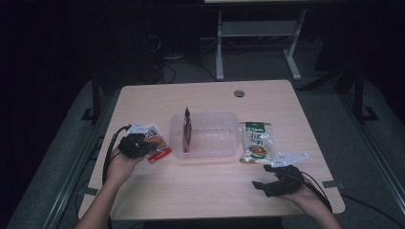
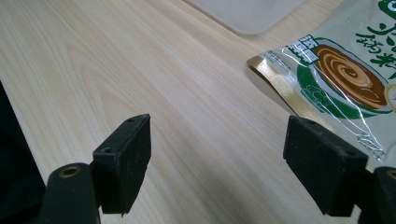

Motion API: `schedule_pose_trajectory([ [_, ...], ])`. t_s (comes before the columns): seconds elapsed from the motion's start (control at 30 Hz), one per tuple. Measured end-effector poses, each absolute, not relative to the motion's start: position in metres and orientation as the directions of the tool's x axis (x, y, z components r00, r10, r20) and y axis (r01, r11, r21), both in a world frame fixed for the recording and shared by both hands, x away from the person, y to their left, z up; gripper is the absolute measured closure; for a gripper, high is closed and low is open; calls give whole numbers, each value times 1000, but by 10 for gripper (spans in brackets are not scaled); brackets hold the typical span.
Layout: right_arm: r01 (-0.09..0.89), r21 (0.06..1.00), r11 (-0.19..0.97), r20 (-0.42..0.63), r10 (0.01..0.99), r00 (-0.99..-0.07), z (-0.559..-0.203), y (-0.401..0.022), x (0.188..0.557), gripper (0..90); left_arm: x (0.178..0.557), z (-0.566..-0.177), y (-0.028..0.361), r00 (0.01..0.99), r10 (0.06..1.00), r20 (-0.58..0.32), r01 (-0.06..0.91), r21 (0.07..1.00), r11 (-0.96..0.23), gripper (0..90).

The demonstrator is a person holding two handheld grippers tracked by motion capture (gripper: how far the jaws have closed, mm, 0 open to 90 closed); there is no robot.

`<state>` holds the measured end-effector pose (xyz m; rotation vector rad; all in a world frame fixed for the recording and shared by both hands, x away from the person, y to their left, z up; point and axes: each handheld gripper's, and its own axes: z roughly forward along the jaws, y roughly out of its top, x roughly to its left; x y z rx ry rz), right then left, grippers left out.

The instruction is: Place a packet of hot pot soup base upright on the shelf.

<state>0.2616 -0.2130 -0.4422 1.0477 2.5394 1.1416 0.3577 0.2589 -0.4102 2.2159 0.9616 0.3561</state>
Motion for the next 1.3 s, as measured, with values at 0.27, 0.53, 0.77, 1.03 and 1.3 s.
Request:
schedule_pose_trajectory([
  [0.27,540,709,455,130,668,-733,-443,-216,263,228,384,-423,243,653,757,-17,574,663,-481,898],
  [0.53,545,710,445,131,677,-724,-443,-218,264,222,398,-442,240,634,772,-52,619,633,-465,898],
  [0.77,545,709,447,128,678,-724,-444,-218,265,221,399,-448,235,641,765,-56,628,612,-481,898],
  [1.03,554,707,440,140,680,-719,-445,-218,266,221,398,-449,232,641,764,-75,642,597,-480,898],
  [1.3,545,706,452,135,670,-730,-445,-216,266,218,390,-448,240,641,763,-82,651,586,-483,899],
])
